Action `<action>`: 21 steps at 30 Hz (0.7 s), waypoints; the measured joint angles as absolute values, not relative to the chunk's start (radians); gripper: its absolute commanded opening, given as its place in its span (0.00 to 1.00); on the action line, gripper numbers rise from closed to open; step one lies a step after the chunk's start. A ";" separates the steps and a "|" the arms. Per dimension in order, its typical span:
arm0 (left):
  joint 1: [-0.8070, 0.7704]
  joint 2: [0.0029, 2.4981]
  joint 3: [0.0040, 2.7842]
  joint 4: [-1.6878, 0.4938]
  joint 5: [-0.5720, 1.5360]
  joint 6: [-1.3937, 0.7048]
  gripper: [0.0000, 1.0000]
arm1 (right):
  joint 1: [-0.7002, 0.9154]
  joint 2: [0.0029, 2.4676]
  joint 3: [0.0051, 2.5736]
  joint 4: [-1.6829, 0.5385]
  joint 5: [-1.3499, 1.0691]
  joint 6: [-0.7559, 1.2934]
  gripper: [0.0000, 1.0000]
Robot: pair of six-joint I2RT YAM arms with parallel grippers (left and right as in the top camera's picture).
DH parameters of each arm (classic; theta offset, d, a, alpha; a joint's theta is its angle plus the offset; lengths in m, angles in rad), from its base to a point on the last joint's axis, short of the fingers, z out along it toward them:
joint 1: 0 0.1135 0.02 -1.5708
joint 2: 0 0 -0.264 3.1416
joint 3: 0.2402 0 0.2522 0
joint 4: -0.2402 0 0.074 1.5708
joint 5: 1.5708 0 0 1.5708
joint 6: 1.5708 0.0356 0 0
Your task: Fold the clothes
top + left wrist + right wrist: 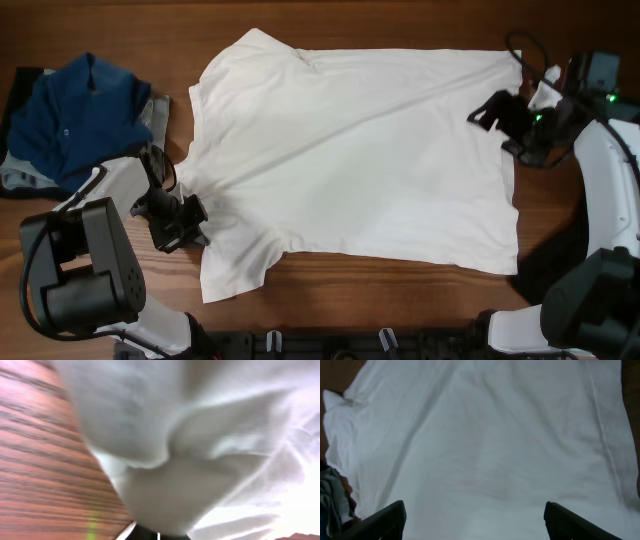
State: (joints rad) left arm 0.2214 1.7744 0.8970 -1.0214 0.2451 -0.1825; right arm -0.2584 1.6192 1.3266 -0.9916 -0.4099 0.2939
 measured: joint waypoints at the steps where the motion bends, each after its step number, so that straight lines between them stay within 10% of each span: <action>1: 0.221 1.773 0.897 -1.024 0.257 -0.176 0.04 | -0.262 1.619 1.306 -0.987 -0.408 0.297 0.89; 21: 0.221 1.362 0.976 -1.106 0.391 -0.154 0.04 | -0.480 1.619 1.045 -1.065 -0.297 0.389 0.78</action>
State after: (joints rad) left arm 0.2214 1.3624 0.9756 -1.1061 0.3912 -0.1539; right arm -0.4801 1.6192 1.0451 -1.0653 -0.2970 0.3889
